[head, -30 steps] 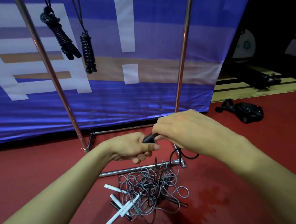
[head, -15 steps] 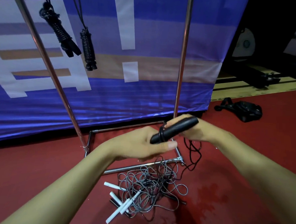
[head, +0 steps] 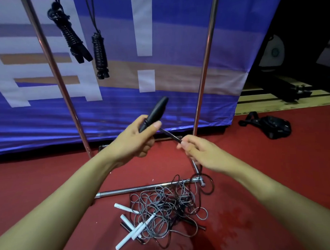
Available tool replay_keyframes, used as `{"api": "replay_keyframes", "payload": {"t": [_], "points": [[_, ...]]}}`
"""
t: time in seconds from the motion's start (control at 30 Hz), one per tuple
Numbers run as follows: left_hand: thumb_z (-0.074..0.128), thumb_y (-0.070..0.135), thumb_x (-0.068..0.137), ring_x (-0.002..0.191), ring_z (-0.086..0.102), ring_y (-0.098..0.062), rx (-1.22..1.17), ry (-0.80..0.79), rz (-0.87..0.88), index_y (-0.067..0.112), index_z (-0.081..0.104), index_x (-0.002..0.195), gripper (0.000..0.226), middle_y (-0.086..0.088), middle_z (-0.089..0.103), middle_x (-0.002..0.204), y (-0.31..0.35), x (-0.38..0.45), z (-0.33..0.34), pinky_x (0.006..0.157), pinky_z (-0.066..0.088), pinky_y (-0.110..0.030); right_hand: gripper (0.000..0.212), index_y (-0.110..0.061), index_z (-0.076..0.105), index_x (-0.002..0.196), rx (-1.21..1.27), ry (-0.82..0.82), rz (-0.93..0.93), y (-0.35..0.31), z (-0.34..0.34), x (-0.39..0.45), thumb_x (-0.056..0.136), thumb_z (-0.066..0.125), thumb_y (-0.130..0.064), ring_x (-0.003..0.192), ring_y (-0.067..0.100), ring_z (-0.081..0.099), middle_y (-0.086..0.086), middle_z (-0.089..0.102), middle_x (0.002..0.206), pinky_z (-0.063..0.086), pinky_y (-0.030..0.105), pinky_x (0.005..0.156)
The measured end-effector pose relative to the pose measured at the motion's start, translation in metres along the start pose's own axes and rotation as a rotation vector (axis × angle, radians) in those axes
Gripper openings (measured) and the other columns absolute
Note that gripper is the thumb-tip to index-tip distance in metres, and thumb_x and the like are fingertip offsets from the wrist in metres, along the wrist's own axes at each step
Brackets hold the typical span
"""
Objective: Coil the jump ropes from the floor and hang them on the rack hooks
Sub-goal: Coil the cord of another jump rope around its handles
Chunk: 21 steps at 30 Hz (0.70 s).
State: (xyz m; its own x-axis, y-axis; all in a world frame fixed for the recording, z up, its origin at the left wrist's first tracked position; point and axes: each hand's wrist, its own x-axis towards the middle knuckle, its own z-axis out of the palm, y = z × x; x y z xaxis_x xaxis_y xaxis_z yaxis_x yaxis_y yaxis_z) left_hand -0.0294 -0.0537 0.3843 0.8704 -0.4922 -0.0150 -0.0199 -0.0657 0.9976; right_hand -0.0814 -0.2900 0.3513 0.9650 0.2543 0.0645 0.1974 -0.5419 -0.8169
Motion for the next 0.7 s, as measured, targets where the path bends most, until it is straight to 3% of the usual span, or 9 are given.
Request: {"api": "replay_keyframes", "payload": {"t": [0.07,0.13,0.27,0.43,0.53,0.6,0.7], "points": [[0.058,0.037,0.104,0.049,0.024,-0.01,-0.002,0.087,-0.026,0.023,0.037,0.094,0.027,0.002,0.032,0.063,-0.005,0.006,-0.01,0.043,0.021,-0.022,0.016,-0.023,0.056,0.107,-0.241,-0.022,-0.044,-0.006,-0.006,-0.003,0.106,0.05,-0.038,0.059,0.004,0.049,-0.013,0.056,0.066,0.04,0.02,0.062],[0.057,0.034,0.105,0.046,0.025,-0.008,0.01,0.127,-0.053,0.023,0.034,0.089,0.03,0.003,0.032,0.062,-0.011,0.01,-0.02,0.041,0.024,-0.02,0.015,-0.022,0.057,0.097,-0.394,-0.082,-0.059,-0.013,-0.012,-0.007,0.107,0.048,-0.029,0.061,0.005,0.059,-0.008,0.065,0.068,0.046,0.02,0.064],[0.059,0.03,0.104,0.047,0.036,-0.007,0.109,0.04,-0.128,0.018,0.044,0.094,0.022,0.003,0.046,0.065,-0.024,0.01,-0.03,0.042,0.034,-0.019,0.029,-0.023,0.057,0.083,-0.356,-0.097,0.043,-0.028,-0.02,-0.013,0.108,0.043,-0.025,0.062,0.009,0.067,-0.002,0.065,0.069,0.056,0.027,0.066],[0.059,0.026,0.105,0.047,0.042,-0.009,0.273,0.049,-0.072,0.012,0.049,0.102,0.017,0.009,0.063,0.063,-0.033,0.012,-0.029,0.044,0.036,-0.022,0.027,-0.028,0.054,0.081,-0.534,-0.329,0.117,-0.047,-0.032,-0.021,0.106,0.05,-0.04,0.053,-0.001,0.055,-0.015,0.064,0.063,0.043,0.019,0.059],[0.061,0.028,0.104,0.043,0.045,-0.006,0.494,0.119,-0.028,0.01,0.05,0.105,0.021,0.008,0.065,0.064,-0.042,0.015,-0.035,0.043,0.04,-0.024,0.02,-0.026,0.058,0.086,-0.395,-0.408,0.183,-0.05,-0.037,-0.024,0.105,0.055,-0.033,0.057,0.001,0.056,-0.012,0.066,0.067,0.041,0.013,0.059],[0.063,0.03,0.103,0.042,0.045,-0.005,0.546,0.125,-0.062,0.009,0.049,0.104,0.025,0.002,0.06,0.07,-0.048,0.016,-0.042,0.043,0.041,-0.024,0.017,-0.024,0.061,0.091,-0.259,-0.452,0.218,-0.047,-0.042,-0.026,0.106,0.054,-0.027,0.062,0.004,0.059,-0.007,0.067,0.07,0.044,0.016,0.066],[0.064,0.037,0.101,0.049,0.048,-0.007,0.571,-0.063,-0.208,0.012,0.049,0.103,0.029,-0.004,0.053,0.076,-0.058,0.013,-0.051,0.047,0.044,-0.026,0.015,-0.017,0.069,0.101,-0.048,-0.41,0.165,-0.042,-0.047,-0.025,0.106,0.056,-0.024,0.063,0.009,0.056,-0.004,0.066,0.074,0.046,0.02,0.068]]}}
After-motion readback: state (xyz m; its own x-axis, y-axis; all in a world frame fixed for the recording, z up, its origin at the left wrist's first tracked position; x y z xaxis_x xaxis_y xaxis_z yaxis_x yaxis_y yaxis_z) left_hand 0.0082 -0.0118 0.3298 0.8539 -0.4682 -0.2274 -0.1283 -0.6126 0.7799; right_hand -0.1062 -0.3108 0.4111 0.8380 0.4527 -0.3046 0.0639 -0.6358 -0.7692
